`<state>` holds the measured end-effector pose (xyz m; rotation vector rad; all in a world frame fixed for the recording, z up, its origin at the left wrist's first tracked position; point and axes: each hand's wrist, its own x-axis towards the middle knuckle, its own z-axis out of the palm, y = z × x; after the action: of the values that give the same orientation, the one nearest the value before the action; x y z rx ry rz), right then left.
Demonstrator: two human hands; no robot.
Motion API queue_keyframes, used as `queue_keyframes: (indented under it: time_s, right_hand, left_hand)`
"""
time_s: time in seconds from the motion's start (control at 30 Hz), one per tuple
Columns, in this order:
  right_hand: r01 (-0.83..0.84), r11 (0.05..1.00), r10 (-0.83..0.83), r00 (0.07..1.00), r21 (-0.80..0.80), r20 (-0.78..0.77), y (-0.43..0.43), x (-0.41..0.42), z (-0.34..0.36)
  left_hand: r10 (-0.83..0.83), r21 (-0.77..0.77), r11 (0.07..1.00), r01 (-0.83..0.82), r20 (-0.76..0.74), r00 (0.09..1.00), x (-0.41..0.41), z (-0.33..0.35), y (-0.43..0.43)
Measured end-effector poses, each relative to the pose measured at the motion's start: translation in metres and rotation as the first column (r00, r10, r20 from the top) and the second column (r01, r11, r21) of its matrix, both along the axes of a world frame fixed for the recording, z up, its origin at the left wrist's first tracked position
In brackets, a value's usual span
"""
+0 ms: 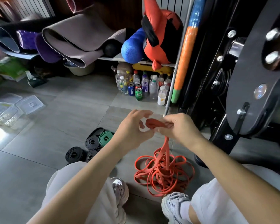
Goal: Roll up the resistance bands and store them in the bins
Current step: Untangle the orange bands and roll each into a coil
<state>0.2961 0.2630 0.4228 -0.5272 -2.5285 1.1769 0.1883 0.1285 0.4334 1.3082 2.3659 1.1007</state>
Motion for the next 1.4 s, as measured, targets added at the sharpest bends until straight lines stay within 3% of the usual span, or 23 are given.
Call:
queue_keyframes:
  time_s: [0.07,0.13,0.23,0.3,0.37,0.43,0.5,0.57,0.6,0.67,0.73,0.8,0.9,1.0,1.1,1.2,1.27,1.33,1.4]
  right_hand:
    - [-0.054,0.984,0.046,0.998,0.17,0.05,-0.002,0.001,-0.004]
    - [-0.054,0.991,0.052,0.998,0.122,0.017,-0.004,0.001,-0.002]
    - [-0.035,0.983,0.019,0.996,-0.178,-0.092,-0.003,0.001,0.006]
    - [-0.05,0.953,0.009,0.99,-0.298,-0.137,-0.002,0.0,0.009]
    - [-0.071,0.92,-0.002,0.983,-0.386,-0.184,-0.004,-0.001,0.012]
    - [-0.088,0.885,-0.03,0.969,-0.457,-0.245,-0.006,-0.003,0.013]
    - [-0.088,0.864,-0.065,0.957,-0.496,-0.283,-0.008,-0.005,0.013]
    - [-0.086,0.872,-0.063,0.957,-0.481,-0.284,-0.01,-0.006,0.012]
    - [-0.079,0.887,-0.053,0.961,-0.455,-0.27,-0.009,-0.006,0.011]
    - [-0.054,0.936,-0.024,0.976,-0.348,-0.216,-0.005,-0.004,0.007]
    - [-0.036,0.998,0.031,0.996,-0.052,-0.081,0.0,-0.003,0.001]
    - [-0.106,0.975,0.099,0.994,0.196,0.048,0.001,-0.001,-0.005]
    - [-0.155,0.961,0.141,0.987,0.228,0.076,-0.003,0.0,-0.007]
    - [-0.076,0.997,0.076,0.997,0.021,0.002,-0.002,-0.001,-0.002]
    - [-0.017,0.988,0.01,0.999,-0.153,-0.049,0.004,-0.002,0.004]
    - [-0.04,0.953,0.003,0.993,-0.301,-0.12,0.003,-0.003,0.006]
    - [-0.076,0.912,0.0,0.983,-0.402,-0.184,-0.002,-0.006,0.006]
    - [-0.1,0.88,-0.011,0.973,-0.464,-0.23,-0.006,-0.009,0.006]
    - [-0.103,0.875,-0.028,0.964,-0.473,-0.263,-0.006,-0.011,0.006]
  left_hand:
    - [-0.098,-0.101,0.992,0.079,-0.202,0.975,0.001,-0.006,0.0]
    - [-0.046,-0.115,0.993,0.025,-0.19,0.981,0.001,-0.004,-0.002]
    - [0.059,0.043,0.997,-0.061,0.048,0.997,-0.002,0.001,-0.003]
    - [0.049,0.19,0.976,-0.105,0.279,0.959,-0.005,0.005,-0.003]
    - [0.005,0.29,0.941,-0.176,0.507,0.862,-0.006,0.008,-0.002]
    - [-0.094,0.342,0.913,-0.224,0.71,0.698,-0.003,0.011,-0.001]
    - [-0.166,0.345,0.902,-0.26,0.832,0.529,0.0,0.012,-0.001]
    - [-0.158,0.308,0.916,-0.259,0.868,0.471,0.003,0.01,0.0]
    - [-0.122,0.278,0.931,-0.237,0.849,0.515,0.004,0.009,0.0]
    - [0.002,0.175,0.973,-0.151,0.648,0.762,0.003,0.006,0.0]
    - [0.066,-0.002,0.998,-0.066,0.197,0.978,0.001,0.001,-0.002]
    - [-0.005,-0.113,0.994,-0.012,-0.153,0.988,0.001,0.0,-0.003]
    - [-0.101,-0.208,0.976,0.056,-0.209,0.973,0.002,0.002,-0.003]
    - [-0.015,-0.101,0.995,-0.007,-0.224,0.974,0.001,0.002,-0.003]
    - [0.094,0.111,0.989,-0.1,0.057,0.994,-0.003,0.006,-0.004]
    - [0.085,0.261,0.943,-0.204,0.404,0.911,-0.011,0.008,-0.005]
    - [0.018,0.317,0.916,-0.248,0.584,0.812,-0.008,0.008,-0.007]
    - [-0.089,0.357,0.888,-0.291,0.752,0.653,-0.004,0.009,-0.007]
    - [-0.144,0.354,0.887,-0.297,0.823,0.55,-0.003,0.009,-0.007]
